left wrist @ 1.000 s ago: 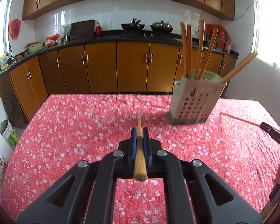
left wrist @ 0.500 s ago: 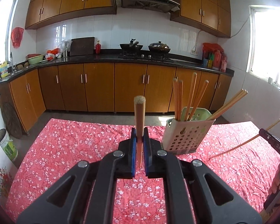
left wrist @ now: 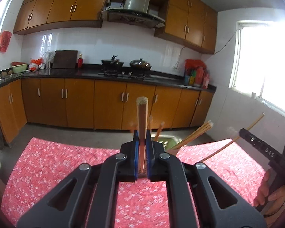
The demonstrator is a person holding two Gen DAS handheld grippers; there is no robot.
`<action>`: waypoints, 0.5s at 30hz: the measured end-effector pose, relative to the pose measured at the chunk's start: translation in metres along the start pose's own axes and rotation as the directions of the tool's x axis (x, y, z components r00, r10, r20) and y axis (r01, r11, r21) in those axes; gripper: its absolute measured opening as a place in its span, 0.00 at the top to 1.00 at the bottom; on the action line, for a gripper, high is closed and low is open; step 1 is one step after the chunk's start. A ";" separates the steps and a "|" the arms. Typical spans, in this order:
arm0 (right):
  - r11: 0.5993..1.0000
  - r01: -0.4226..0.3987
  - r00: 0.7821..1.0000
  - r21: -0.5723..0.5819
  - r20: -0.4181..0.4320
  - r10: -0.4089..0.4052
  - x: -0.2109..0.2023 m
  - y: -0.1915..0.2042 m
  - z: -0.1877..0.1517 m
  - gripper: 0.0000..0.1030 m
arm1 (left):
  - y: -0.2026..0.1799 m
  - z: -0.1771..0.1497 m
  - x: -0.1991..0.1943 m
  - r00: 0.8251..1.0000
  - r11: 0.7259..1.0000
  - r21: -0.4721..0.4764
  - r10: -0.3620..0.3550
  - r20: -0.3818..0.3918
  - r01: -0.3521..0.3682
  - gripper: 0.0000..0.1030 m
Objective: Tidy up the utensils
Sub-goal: 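Lift both chopsticks upright and carry them over the holder, then open both tools to drop the chopsticks into the holder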
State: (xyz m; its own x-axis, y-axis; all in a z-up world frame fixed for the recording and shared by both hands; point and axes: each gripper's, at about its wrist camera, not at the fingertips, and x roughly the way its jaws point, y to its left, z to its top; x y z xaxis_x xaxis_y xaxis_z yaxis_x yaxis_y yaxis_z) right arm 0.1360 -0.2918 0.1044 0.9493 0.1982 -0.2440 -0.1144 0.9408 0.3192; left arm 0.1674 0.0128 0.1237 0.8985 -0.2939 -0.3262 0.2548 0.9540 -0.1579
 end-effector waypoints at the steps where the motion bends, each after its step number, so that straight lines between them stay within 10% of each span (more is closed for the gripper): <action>1: 1.000 -0.011 1.000 -0.002 0.014 0.011 0.000 0.003 0.007 0.93 | -0.005 0.005 -0.001 1.000 1.000 0.001 -0.008 0.013 0.008 0.92; 15: 0.998 -0.004 0.993 -0.062 0.118 0.011 0.036 0.017 0.037 0.93 | -0.047 0.055 0.035 0.987 0.999 0.013 0.033 0.159 -0.036 0.92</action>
State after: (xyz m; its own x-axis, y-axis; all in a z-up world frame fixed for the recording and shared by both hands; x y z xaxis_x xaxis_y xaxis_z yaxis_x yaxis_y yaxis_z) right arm 0.1792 -0.2791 0.1352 0.9758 0.1751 -0.1306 -0.1362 0.9551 0.2632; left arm 0.2063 -0.0390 0.1710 0.9518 -0.2490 -0.1789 0.2271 0.9646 -0.1343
